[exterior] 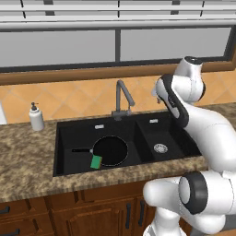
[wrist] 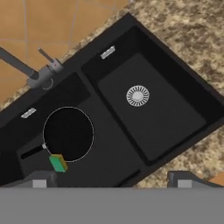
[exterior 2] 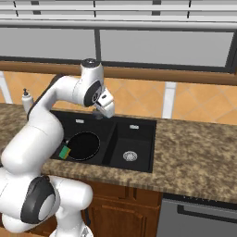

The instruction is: Pick the pan and sponge and place them into the sink. Then turn on the water.

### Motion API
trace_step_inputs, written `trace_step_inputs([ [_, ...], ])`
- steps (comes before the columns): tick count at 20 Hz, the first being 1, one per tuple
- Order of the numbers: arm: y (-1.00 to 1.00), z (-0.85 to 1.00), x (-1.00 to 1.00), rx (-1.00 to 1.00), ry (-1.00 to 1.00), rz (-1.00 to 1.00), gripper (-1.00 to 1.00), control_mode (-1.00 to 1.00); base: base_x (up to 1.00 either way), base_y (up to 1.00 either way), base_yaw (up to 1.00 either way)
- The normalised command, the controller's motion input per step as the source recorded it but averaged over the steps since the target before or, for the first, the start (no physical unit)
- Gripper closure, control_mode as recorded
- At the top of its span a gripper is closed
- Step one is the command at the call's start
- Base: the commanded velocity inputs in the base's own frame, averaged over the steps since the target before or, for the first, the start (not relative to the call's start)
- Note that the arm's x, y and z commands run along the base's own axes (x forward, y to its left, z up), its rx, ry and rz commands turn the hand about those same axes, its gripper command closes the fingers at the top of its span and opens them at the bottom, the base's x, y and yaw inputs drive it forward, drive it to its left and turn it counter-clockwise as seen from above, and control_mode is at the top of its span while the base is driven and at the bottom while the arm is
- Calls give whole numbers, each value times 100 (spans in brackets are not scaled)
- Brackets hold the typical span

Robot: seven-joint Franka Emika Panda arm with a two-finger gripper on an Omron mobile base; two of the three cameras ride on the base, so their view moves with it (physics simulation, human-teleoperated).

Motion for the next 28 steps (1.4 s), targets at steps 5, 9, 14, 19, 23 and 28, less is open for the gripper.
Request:
trace_step_inputs([
  [5,-78,-16,2,3,0,1,-100,-100,0,0,0],
  [9,-11,-54,17,10,-15,25,-100,-100,0,0,0],
  [14,28,-41,36,9,-28,26,-100,-100,0,0,0],
  [19,33,-17,63,1,1,1,-100,-100,0,0,0],
  [23,18,-8,59,4,1,0,-100,-100,0,0,0],
  [28,0,-26,41,16,0,0,-100,-100,0,0,0],
])
